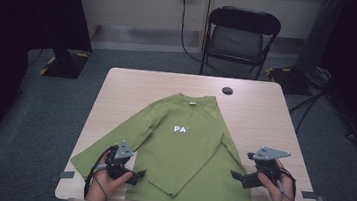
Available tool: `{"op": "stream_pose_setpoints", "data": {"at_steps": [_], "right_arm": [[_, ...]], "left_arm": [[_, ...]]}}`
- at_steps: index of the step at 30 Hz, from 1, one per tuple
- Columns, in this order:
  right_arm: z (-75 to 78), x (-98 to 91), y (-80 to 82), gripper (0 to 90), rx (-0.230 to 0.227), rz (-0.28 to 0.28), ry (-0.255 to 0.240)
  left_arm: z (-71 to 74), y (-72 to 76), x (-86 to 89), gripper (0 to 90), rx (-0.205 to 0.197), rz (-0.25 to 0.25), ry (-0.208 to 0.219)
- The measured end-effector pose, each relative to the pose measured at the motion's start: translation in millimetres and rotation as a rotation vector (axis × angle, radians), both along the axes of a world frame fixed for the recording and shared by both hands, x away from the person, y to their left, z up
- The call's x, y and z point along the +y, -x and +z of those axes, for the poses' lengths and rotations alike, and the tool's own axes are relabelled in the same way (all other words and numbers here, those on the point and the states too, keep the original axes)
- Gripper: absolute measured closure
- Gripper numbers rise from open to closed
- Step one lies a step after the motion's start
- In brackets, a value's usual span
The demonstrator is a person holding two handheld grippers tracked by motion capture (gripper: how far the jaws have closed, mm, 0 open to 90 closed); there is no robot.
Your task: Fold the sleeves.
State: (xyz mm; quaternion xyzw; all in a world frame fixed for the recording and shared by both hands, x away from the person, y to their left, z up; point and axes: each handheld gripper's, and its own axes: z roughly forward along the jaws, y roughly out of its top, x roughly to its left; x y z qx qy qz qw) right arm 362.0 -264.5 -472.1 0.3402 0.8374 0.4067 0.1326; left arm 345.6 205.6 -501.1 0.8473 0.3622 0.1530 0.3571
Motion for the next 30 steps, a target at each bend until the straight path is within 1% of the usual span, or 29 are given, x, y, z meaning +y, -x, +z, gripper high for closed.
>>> {"op": "stream_pose_setpoints", "data": {"at_steps": [10,18,30], "right_arm": [[-3.3,-17.5,3.2,1.4,0.003,-0.026,0.005],[-8.9,-31.8,6.0,1.4,0.013,-0.050,0.013],[-15.8,-44.7,9.2,1.5,0.022,-0.071,0.033]], "left_arm": [[0.0,0.0,0.0,0.0,0.000,0.000,0.000],[0.0,0.0,0.0,0.0,0.000,0.000,0.000],[0.0,0.0,0.0,0.0,0.000,0.000,0.000]]}}
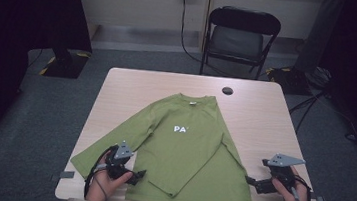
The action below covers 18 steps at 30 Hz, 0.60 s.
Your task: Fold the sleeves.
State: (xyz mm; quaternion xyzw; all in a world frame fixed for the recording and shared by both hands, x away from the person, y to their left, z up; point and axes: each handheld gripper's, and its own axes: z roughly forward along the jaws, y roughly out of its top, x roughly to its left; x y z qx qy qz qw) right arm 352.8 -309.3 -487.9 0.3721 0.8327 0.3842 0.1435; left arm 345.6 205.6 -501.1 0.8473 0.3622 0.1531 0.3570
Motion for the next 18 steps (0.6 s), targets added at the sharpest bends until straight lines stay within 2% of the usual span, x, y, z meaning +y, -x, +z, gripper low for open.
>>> {"op": "stream_pose_setpoints", "data": {"at_steps": [18], "right_arm": [[-10.6,-8.0,0.5,1.7,0.001,-0.018,0.036]], "left_arm": [[0.0,0.0,0.0,0.0,0.000,0.000,0.000]]}}
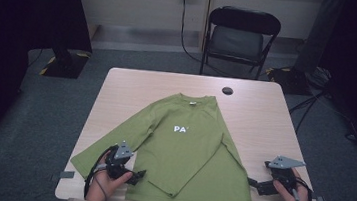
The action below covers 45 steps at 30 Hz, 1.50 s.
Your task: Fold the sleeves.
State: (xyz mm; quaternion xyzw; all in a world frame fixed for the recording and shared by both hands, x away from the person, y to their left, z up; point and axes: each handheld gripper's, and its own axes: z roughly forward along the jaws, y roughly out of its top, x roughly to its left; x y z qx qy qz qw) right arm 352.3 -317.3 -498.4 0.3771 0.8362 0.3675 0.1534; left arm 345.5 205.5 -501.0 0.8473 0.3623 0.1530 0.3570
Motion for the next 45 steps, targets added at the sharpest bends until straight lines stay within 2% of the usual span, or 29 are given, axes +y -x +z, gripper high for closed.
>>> {"op": "stream_pose_setpoints", "data": {"at_steps": [5,9,25,28,30,34,38,40,42,45], "right_arm": [[-0.1,-0.6,0.4,1.5,-0.005,0.001,0.011],[-0.9,0.3,0.6,1.3,-0.002,0.004,0.038],[-1.5,-0.3,0.1,0.0,0.009,0.008,0.044],[-1.5,-0.4,0.2,0.0,0.009,0.007,0.044],[-1.5,-0.4,0.2,0.0,0.009,0.007,0.044],[-1.5,-0.4,0.2,0.0,0.009,0.008,0.044],[-1.5,-0.4,0.2,0.0,0.009,0.008,0.044],[-1.5,-0.4,0.2,0.0,0.009,0.007,0.044],[-1.5,-0.4,0.2,0.0,0.009,0.007,0.044],[-1.5,-0.4,0.2,0.0,0.009,0.007,0.044]], "left_arm": [[0.0,0.0,0.0,0.0,0.000,0.000,0.000],[0.0,0.0,0.0,0.0,0.000,0.000,0.000],[0.1,-0.1,0.1,0.0,0.001,0.000,0.001],[2.2,-0.6,0.7,0.2,0.020,0.004,0.003],[6.4,-0.7,2.2,2.1,0.032,0.019,0.019],[17.2,1.5,11.3,0.9,0.022,0.018,0.046],[19.8,2.9,23.2,1.4,0.027,0.034,0.029],[20.8,3.3,29.0,2.1,0.030,0.040,0.006],[24.1,4.2,38.7,3.8,0.012,0.063,-0.016],[27.4,4.4,58.5,6.5,0.024,0.095,-0.008]]}}
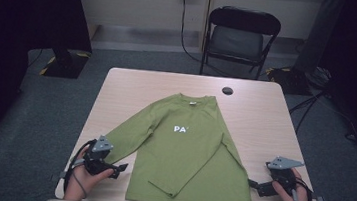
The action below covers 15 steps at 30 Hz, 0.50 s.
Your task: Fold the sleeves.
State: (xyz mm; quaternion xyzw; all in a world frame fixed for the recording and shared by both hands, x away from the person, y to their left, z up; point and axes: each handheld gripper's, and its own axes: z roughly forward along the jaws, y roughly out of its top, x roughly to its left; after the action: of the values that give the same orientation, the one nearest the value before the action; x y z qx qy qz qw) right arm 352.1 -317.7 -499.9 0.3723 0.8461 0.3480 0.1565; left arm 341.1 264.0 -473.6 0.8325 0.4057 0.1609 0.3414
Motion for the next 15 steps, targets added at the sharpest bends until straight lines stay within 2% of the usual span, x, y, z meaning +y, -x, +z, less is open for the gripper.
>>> {"op": "stream_pose_setpoints", "data": {"at_steps": [5,11,14,15], "right_arm": [[0.0,0.0,0.0,0.0,0.000,0.000,0.000],[0.0,0.0,0.0,0.0,0.000,0.000,0.000],[0.0,0.0,0.0,0.0,0.000,0.000,0.000],[0.0,0.0,0.0,0.0,0.000,0.000,0.000]], "left_arm": [[1.4,1.0,28.2,6.2,-0.012,0.078,-0.003],[-1.0,3.7,60.0,10.9,-0.016,0.179,-0.010],[-4.1,5.6,71.7,13.6,-0.015,0.201,-0.014],[-5.9,5.9,75.3,14.7,-0.014,0.208,-0.028]]}}
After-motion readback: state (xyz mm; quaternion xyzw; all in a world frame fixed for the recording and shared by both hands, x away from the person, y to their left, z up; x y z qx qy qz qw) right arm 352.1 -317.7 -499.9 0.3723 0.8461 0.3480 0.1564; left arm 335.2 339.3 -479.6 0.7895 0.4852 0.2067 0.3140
